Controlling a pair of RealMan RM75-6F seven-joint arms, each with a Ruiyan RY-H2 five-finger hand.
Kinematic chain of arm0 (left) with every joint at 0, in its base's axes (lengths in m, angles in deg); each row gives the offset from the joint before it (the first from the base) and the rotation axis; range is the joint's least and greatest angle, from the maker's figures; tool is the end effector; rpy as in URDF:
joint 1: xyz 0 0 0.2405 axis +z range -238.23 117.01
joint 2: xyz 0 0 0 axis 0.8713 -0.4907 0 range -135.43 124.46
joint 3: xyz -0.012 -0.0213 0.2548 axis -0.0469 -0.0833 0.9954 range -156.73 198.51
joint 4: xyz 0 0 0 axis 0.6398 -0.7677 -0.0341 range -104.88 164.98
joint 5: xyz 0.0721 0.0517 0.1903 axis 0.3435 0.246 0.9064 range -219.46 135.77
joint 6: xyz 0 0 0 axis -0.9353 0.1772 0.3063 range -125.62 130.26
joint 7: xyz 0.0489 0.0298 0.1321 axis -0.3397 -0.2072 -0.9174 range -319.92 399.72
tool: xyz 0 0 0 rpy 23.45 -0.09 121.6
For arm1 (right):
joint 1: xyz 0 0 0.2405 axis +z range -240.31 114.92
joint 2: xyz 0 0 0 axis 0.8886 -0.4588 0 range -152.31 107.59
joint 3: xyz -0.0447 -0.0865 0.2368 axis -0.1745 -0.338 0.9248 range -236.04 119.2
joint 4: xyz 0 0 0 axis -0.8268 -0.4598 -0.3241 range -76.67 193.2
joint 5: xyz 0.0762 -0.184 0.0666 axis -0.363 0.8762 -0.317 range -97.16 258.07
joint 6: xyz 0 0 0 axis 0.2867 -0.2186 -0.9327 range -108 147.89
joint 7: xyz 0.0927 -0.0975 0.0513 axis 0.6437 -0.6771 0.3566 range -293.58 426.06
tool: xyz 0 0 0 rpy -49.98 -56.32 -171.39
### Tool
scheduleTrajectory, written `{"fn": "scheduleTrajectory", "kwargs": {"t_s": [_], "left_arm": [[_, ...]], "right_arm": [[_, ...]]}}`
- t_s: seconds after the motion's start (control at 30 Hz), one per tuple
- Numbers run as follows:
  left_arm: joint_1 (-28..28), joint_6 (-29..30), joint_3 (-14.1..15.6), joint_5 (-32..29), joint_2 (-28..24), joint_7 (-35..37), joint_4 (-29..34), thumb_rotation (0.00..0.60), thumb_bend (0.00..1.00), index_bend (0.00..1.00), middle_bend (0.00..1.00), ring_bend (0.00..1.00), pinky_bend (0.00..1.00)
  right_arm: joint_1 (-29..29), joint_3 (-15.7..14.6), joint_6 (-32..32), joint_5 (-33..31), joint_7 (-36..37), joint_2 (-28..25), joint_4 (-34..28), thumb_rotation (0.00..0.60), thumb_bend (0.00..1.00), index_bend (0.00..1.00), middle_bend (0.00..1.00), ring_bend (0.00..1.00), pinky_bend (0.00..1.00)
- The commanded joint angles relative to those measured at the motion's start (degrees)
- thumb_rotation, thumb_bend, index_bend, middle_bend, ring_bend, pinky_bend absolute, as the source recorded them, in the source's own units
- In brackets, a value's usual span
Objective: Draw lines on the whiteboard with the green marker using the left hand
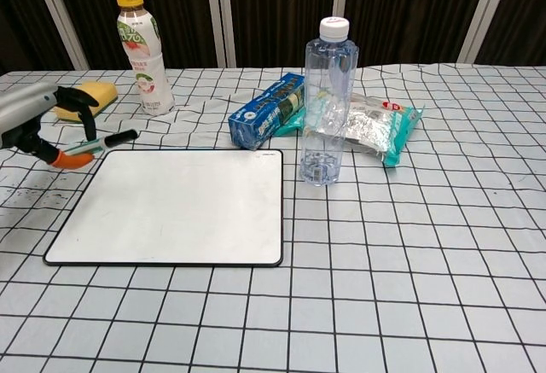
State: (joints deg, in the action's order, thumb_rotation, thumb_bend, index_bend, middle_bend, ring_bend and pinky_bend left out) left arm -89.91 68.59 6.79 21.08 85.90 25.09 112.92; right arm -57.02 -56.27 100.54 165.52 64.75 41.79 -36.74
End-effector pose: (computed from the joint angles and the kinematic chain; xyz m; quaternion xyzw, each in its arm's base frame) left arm -0.2128 0.3222 0.0101 -0.6012 -0.4619 -0.4113 0.5059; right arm -0.3062 -0.1813 0.1432 0.6076 -0.4189 0.3700 0.5643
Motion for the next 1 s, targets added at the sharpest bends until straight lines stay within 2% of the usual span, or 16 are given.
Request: {"fn": "scheduleTrajectory", "kwargs": {"t_s": [0.03, 0.17, 0.47, 0.7, 1.0], "left_arm": [[0.31, 0.58, -1.71, 2.48, 0.46, 7.97, 3.47, 0.6, 0.53, 0.7, 0.14, 0.0, 0.05], [-0.41, -2.48, -2.8, 1.99, 3.19, 16.85, 2.8, 0.6, 0.53, 0.7, 0.14, 0.0, 0.05], [-3.92, -5.83, -1.77, 7.8, 11.09, 28.94, -7.66, 0.6, 0.52, 0.7, 0.14, 0.0, 0.05], [-5.59, -6.12, -1.5, 9.95, 14.57, 32.73, -12.38, 0.6, 0.52, 0.7, 0.14, 0.0, 0.05], [-6.78, -7.1, -1.29, 10.36, 16.63, 34.43, -15.1, 0.6, 0.52, 0.7, 0.14, 0.0, 0.05]], "right_arm": [[0.06, 0.07, -0.18, -0.23, 0.08, -0.03, -0.05, 0.6, 0.35, 0.0, 0.0, 0.0, 0.0], [0.1, 0.22, -0.31, -0.55, 0.36, -0.13, -0.04, 0.6, 0.35, 0.0, 0.0, 0.0, 0.0], [0.29, 0.37, -0.67, -0.81, 0.89, -0.32, 0.07, 0.6, 0.35, 0.0, 0.0, 0.0, 0.0], [0.32, 0.46, -0.8, -1.01, 1.28, -0.45, 0.07, 0.6, 0.35, 0.0, 0.0, 0.0, 0.0], [0.3, 0.47, -0.8, -1.12, 1.33, -0.46, -0.02, 0.6, 0.35, 0.0, 0.0, 0.0, 0.0]]}}
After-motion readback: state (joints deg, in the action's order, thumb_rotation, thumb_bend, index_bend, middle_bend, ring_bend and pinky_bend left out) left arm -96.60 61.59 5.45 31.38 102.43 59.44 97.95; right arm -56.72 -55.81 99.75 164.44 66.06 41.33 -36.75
